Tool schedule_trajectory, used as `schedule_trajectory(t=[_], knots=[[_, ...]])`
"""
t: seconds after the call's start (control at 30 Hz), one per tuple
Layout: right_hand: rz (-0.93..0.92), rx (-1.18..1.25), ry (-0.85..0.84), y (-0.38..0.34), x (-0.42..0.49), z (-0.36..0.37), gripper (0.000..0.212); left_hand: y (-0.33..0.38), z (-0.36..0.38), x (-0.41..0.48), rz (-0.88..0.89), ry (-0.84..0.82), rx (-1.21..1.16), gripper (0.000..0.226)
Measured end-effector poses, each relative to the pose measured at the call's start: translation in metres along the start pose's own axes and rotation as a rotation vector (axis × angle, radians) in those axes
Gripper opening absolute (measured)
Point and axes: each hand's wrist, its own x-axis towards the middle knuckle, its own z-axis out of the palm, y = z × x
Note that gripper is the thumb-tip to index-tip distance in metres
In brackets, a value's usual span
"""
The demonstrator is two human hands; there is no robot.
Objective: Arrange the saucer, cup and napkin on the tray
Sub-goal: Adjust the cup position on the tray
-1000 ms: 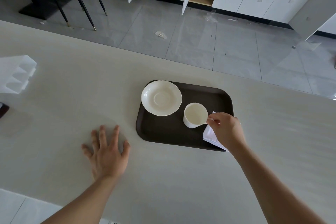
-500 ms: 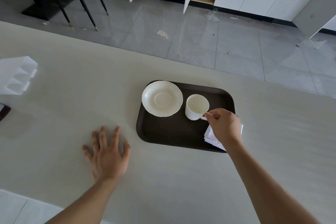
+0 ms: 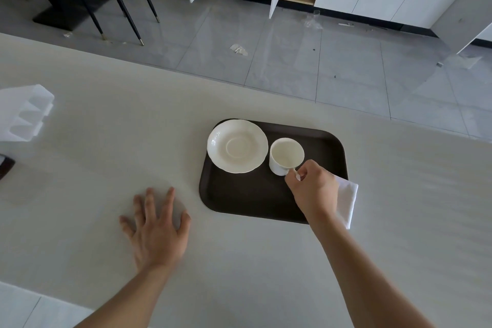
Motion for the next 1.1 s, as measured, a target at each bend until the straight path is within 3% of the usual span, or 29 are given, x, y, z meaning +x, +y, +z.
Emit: schedule_trajectory(t=[0.3,0.83,1.1], knots=[[-0.027,0.017,0.07,0.004,0.003,0.006,0.032,0.001,-0.004,0.0,0.002,-0.016,0.003,0.069],[0.249,0.321,0.007,-0.009,-0.006,0.017,0.034,0.001,-0.003,0.0,0.004,-0.014,-0.002,0.07],[0.261,0.353,-0.004,-0.016,-0.002,0.022,0.031,0.001,-0.002,0.001,0.004,-0.017,0.003,0.069]])
